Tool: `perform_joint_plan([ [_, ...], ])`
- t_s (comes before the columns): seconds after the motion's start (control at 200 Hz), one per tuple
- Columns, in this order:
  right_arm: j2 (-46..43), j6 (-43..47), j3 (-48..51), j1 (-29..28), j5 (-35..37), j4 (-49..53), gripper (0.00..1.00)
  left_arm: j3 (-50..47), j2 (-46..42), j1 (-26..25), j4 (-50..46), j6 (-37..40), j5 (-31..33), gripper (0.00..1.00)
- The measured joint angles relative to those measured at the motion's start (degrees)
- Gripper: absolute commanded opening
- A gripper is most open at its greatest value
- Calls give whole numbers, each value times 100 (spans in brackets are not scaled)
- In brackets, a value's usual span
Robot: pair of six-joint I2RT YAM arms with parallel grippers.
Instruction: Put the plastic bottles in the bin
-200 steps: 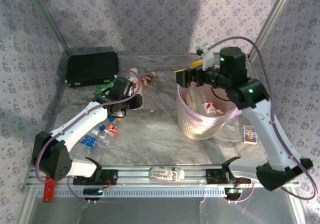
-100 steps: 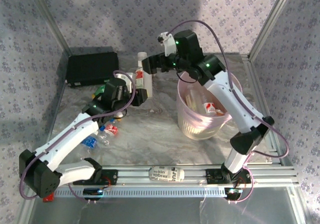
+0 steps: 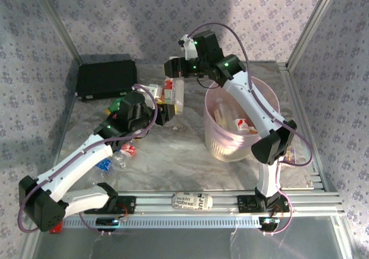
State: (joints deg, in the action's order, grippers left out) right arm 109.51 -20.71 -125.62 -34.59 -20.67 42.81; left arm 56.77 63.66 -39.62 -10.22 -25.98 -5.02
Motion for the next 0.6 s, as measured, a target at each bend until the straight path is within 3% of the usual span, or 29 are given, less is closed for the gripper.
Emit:
perform_joint_plan([
  [0.18, 0, -26, 0, 72, -114, 37, 43, 0, 0, -15, 42, 0, -13, 36],
  [0.355, -2, -28, -4, 79, -131, 35, 37, 0, 13, -31, 33, 15, 7, 82],
  [0.395, -2, 17, -13, 90, -129, 33, 37, 0, 7, -33, 37, 33, 13, 89],
  [0.6, -101, 210, -236, 284, -24, 192, 36, -264, -363, -28, -35, -17, 190, 94],
])
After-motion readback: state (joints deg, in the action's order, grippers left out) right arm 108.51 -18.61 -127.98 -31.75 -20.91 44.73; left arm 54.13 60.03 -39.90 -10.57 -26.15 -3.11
